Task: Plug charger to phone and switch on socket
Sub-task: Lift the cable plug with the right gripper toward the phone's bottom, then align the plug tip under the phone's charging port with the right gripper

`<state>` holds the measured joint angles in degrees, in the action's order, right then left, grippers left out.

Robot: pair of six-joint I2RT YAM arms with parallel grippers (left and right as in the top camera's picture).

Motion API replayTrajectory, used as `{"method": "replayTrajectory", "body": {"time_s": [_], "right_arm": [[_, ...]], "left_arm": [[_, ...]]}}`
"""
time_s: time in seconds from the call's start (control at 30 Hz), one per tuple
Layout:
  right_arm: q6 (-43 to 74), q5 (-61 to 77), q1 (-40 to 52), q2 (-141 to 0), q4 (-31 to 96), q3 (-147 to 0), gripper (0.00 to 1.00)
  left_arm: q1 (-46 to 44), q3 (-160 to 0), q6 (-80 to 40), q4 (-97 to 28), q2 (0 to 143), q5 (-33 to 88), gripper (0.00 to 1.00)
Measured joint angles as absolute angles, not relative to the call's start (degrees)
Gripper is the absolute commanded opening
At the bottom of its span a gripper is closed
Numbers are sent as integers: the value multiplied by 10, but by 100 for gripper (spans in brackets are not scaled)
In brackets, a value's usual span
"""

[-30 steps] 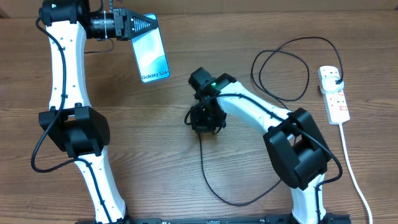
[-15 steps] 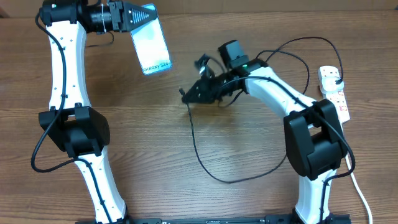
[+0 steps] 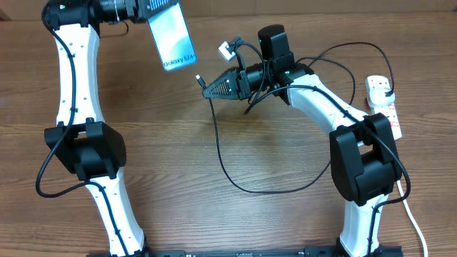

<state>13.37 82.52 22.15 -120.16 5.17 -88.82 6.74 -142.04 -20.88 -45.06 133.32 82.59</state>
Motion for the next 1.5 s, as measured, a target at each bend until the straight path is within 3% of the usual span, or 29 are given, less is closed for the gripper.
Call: {"method": "replayTrajectory", "body": {"time_s": [0.33,0.67,1.5], "right_arm": [[247,813,221,-1202,-104,-888,4],[445,774,221,-1202,-274,-888,4],[510,739,221,-1202,-284,-888,4]], "left_arm": [[60,-1420,-397,-342,1334,766,4],[44,-1420,-438,-333,1334,743,4],[47,-1420,-451,-291,1334,748,4]]}}
